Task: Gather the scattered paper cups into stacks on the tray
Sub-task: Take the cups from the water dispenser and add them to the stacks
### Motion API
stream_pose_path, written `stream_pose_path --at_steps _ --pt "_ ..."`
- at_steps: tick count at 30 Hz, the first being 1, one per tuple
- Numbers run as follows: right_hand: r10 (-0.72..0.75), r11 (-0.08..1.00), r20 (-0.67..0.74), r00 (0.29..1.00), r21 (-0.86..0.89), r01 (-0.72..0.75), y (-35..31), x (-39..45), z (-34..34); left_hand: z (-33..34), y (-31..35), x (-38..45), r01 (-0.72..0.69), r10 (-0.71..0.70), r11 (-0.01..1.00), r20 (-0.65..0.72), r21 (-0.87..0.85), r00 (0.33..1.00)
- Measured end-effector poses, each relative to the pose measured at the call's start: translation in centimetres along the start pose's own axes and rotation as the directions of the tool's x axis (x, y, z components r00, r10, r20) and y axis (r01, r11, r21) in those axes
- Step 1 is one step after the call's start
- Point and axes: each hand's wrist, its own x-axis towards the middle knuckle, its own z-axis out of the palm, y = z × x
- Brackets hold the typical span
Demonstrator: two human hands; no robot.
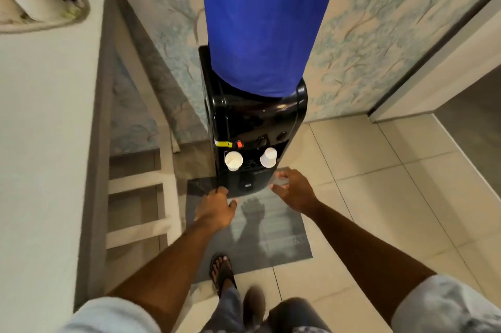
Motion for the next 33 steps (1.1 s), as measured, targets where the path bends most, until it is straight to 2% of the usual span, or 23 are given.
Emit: stream_pose_path --at_steps 8,13,14,18,22,26,29,33 --pt "0.162 0.986 0.088 0.983 -0.044 -0.159 6.4 5.9 3.1 3.2 -0.4 6.5 0.018 -0.015 0.997 0.037 -0.078 0.999" --pt "0.179 0.983 0.049 0.983 -0.056 -0.176 8.5 10.2 3.7 3.5 0.5 11.1 -0.048 0.045 0.997 -0.055 -0.061 0.997" --pt "0.135 0.986 0.085 0.987 -0.108 -0.126 12.2 14.8 7.0 7.6 -0.5 15.7 0.01 -0.016 0.997 -0.08 -0.072 0.997" --pt "0.004 0.988 -0.044 0.999 -0.151 -0.011 12.3 17.5 7.2 8.0 -0.8 18.2 -0.002 -0.006 0.997 -0.112 -0.073 0.994" --pt "-0.085 0.969 -0.033 0.996 -0.237 0.075 14.4 21.5 9.3 11.9 -1.6 22.6 0.0 -0.022 0.995 -0.205 -0.103 0.979" --pt "-0.115 0.932 0.001 0.993 -0.347 0.108 15.6 23.6 11.1 13.9 -2.5 25.0 -0.055 0.021 0.994 -0.314 -0.097 0.949" --pt "-0.106 0.917 -0.047 0.993 -0.392 0.079 16.1 24.8 12.2 14.3 -2.9 26.1 -0.058 0.014 0.993 -0.382 -0.103 0.924" --pt "-0.181 0.903 -0.128 0.975 -0.414 0.113 16.6 25.4 13.4 14.6 -3.0 26.0 -0.061 0.015 0.994 -0.448 -0.089 0.894"
